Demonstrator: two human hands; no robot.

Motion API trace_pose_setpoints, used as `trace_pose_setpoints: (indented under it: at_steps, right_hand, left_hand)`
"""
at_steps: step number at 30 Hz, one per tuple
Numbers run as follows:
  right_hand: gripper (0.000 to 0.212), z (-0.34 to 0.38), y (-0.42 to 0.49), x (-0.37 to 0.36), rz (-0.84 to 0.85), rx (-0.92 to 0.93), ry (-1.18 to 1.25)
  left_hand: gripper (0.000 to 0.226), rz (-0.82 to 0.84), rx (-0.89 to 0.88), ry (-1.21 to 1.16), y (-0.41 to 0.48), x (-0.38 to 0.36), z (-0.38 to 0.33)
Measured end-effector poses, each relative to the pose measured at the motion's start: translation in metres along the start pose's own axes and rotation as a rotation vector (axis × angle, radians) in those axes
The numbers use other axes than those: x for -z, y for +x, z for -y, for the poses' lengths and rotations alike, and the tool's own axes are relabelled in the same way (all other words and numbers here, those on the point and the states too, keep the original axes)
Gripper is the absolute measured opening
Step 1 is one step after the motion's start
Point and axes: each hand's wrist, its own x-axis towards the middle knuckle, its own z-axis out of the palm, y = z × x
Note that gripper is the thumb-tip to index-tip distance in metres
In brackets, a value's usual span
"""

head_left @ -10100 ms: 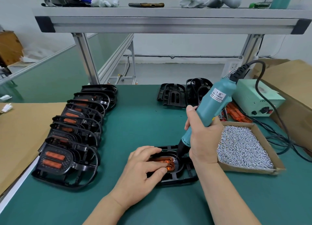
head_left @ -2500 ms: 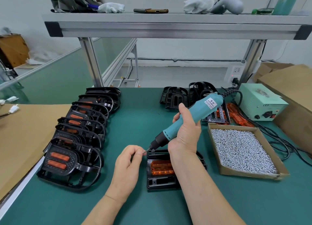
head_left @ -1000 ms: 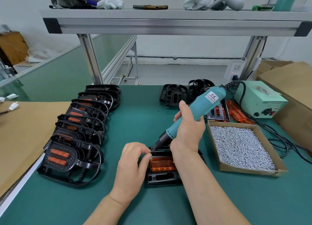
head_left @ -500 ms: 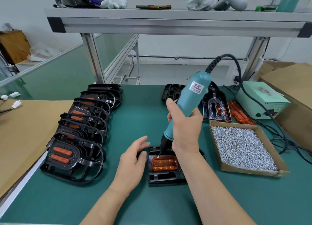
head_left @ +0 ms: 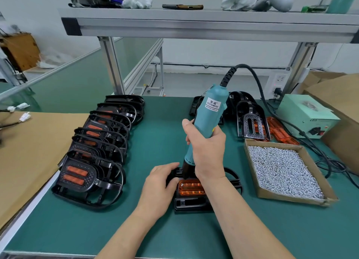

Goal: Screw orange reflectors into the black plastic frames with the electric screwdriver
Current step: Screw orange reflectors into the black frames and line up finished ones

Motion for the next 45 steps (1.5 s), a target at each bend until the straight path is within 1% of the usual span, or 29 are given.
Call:
trace_pose_setpoints:
  at_steps: [4,8,12,18,19,22,24,27,32,38,45]
  right_hand:
    - [0.02,-0.002,0.0,0.001,0.01,0.001,0.003]
    - [0.028,-0.003,-0.002,-0.001,0.022,0.009,-0.008]
    - [0.03,-0.004,-0.003,-0.002,0.018,0.013,-0.014]
    - [0.021,-0.006,-0.003,0.001,0.032,0.014,-0.041]
    - [0.024,-0.006,-0.002,0.001,0.034,0.015,-0.043]
    - [0.042,-0.006,-0.003,0.0,0.042,0.023,-0.047]
    - [0.046,-0.007,-0.004,-0.003,0.072,0.029,-0.058]
    - [0.044,-0.007,-0.008,-0.005,0.108,0.029,-0.085]
    - [0.037,-0.006,-0.007,0.001,0.097,0.006,-0.062]
    - [0.03,-0.001,-0.014,0.005,0.166,0.038,-0.015]
    - [0.024,0.003,-0.004,0.012,0.102,0.049,0.081]
  left_hand:
    - [0.041,0.002,-0.002,0.0,0.0,-0.001,0.001]
    - [0.039,0.003,-0.013,0.003,0.0,-0.001,0.001]
    - [0.037,0.015,-0.026,0.015,0.0,-0.001,0.002]
    - [0.034,0.015,-0.027,0.021,0.001,-0.002,0.003]
    - [0.034,0.015,-0.029,0.023,0.001,-0.002,0.003]
    - [0.033,0.018,-0.035,0.027,0.001,-0.002,0.001]
    - [0.032,0.014,-0.046,0.028,0.001,-0.001,0.0]
    - [0.035,0.014,-0.061,0.031,0.0,-0.001,0.0]
    - [0.033,0.01,-0.071,0.026,0.0,0.0,-0.002]
    - [0.032,0.019,-0.069,0.035,0.001,0.0,-0.003]
    - [0.035,0.036,-0.054,0.047,0.001,-0.002,-0.001]
